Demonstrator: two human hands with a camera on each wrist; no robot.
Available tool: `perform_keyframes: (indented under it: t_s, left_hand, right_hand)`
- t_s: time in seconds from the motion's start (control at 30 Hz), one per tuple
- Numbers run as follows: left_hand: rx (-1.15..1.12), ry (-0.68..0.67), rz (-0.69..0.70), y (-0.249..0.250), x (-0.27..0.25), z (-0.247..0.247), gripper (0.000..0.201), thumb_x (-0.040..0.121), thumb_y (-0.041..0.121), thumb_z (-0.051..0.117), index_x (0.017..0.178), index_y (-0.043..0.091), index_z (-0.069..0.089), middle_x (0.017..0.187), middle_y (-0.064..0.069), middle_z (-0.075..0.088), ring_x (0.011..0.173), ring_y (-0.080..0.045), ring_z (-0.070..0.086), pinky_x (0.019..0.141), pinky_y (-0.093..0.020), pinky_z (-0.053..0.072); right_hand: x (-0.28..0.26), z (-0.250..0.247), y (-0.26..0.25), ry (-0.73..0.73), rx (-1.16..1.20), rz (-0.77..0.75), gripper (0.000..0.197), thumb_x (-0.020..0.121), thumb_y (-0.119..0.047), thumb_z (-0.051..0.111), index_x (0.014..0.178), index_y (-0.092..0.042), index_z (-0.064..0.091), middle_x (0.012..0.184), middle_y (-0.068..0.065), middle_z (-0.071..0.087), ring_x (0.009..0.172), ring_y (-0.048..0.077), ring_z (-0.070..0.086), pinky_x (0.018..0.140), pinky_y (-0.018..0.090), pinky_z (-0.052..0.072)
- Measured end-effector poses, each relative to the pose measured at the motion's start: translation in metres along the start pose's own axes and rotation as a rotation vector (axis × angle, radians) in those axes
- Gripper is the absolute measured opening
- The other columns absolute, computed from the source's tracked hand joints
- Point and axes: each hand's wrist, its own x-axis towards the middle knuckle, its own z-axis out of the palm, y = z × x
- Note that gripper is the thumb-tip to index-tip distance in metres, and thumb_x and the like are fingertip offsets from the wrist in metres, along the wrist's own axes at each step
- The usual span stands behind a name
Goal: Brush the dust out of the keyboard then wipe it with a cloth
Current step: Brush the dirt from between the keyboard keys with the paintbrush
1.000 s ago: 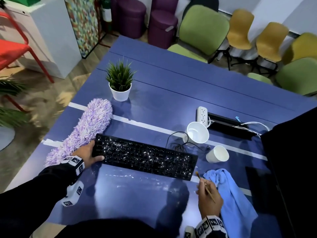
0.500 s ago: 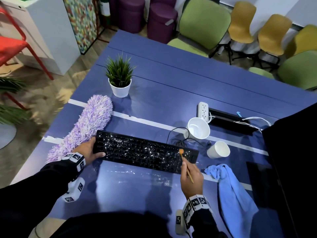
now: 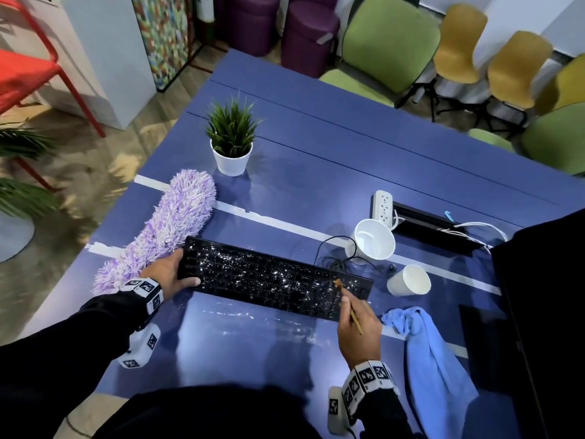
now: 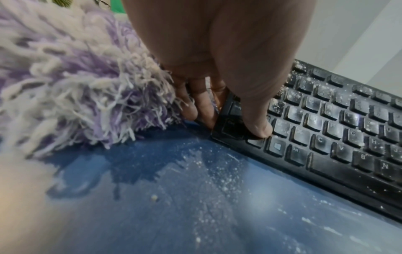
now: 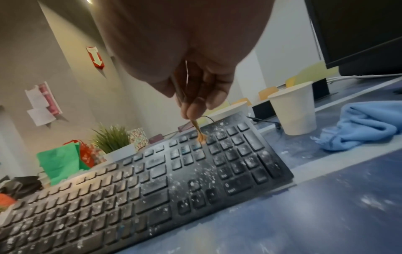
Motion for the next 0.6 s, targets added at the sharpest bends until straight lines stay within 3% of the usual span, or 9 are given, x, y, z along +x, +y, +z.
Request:
perform_keyframes:
  t_s: [0.1,0.17,0.23,0.3,0.37,0.4,0.5,0.6]
  left_hand:
    - [0.019,-0.018,-0.031,0.001,0.001,-0.001,0.074,0.072,0.045,0.075,0.13,0.016,0.038,0.109,-0.013,0.067,0.098,-0.031,0.064,0.087,-0.037,0.049]
    - [0.033,-0.023,-0.039,0.002,0.002,0.0,0.073,0.073,0.046,0.074,0.129,0.016,0.039,0.109,-0.013,0.067,0.098,-0.03,0.064,0.086,-0.037,0.049]
    - [0.036,-0.018,-0.036,0.001,0.001,0.001,0.073,0.073,0.046,0.074,0.129,0.016,0.038,0.11,-0.013,0.067,0.099,-0.03,0.064,0.086,-0.037,0.049]
    - [0.038,-0.018,-0.032,0.001,0.002,0.0,0.074,0.073,0.046,0.074,0.13,0.016,0.037,0.11,-0.013,0.067,0.099,-0.03,0.064,0.086,-0.037,0.049]
    - [0.041,-0.022,-0.03,0.001,0.002,0.0,0.075,0.073,0.046,0.075,0.131,0.016,0.037,0.11,-0.013,0.067,0.098,-0.031,0.064,0.086,-0.036,0.049]
    - [0.04,-0.023,-0.028,0.001,0.002,0.0,0.076,0.073,0.045,0.075,0.132,0.016,0.036,0.11,-0.013,0.067,0.098,-0.031,0.063,0.086,-0.036,0.049]
    - [0.032,-0.013,-0.02,0.001,0.002,0.001,0.077,0.073,0.044,0.075,0.133,0.016,0.036,0.111,-0.013,0.067,0.099,-0.031,0.063,0.086,-0.036,0.048]
    - [0.031,-0.014,-0.017,0.0,0.002,0.001,0.079,0.073,0.043,0.075,0.135,0.016,0.035,0.11,-0.014,0.067,0.099,-0.032,0.064,0.087,-0.037,0.049]
  right_hand:
    - [-0.002,0.002,0.005,-0.135,-0.083,0.027,0.028,0.094,-0.011,0.055,0.069,-0.021,0.062,0.062,-0.006,0.057,0.055,0.001,0.048,0.057,0.022,0.036]
    - [-0.006,0.0,0.005,-0.099,-0.061,0.012,0.021,0.093,-0.009,0.057,0.078,-0.016,0.07,0.068,-0.009,0.06,0.058,0.003,0.051,0.061,0.019,0.041]
    - [-0.01,0.0,0.006,0.0,0.013,0.014,0.018,0.092,-0.004,0.058,0.096,-0.01,0.074,0.083,-0.008,0.065,0.075,-0.004,0.057,0.075,0.003,0.041]
    - [-0.013,0.0,0.008,-0.014,0.027,0.027,0.024,0.096,-0.021,0.053,0.092,-0.011,0.075,0.081,-0.004,0.068,0.077,-0.008,0.056,0.073,0.004,0.044]
    - [-0.017,0.002,0.013,-0.088,0.007,0.012,0.056,0.096,-0.052,0.035,0.075,-0.013,0.069,0.066,-0.002,0.064,0.067,0.004,0.054,0.057,0.014,0.043]
    - [-0.019,0.002,0.013,-0.076,0.014,0.006,0.06,0.096,-0.054,0.031,0.074,-0.012,0.068,0.065,-0.002,0.064,0.068,0.004,0.055,0.056,0.013,0.042]
    - [-0.021,0.002,0.011,0.008,0.058,0.023,0.033,0.095,-0.027,0.045,0.094,-0.009,0.073,0.083,-0.007,0.066,0.084,-0.014,0.057,0.073,0.002,0.042]
    - [-0.026,0.003,0.013,-0.083,0.012,0.039,0.025,0.095,-0.02,0.053,0.083,-0.011,0.072,0.071,0.0,0.067,0.063,0.006,0.059,0.061,0.018,0.045]
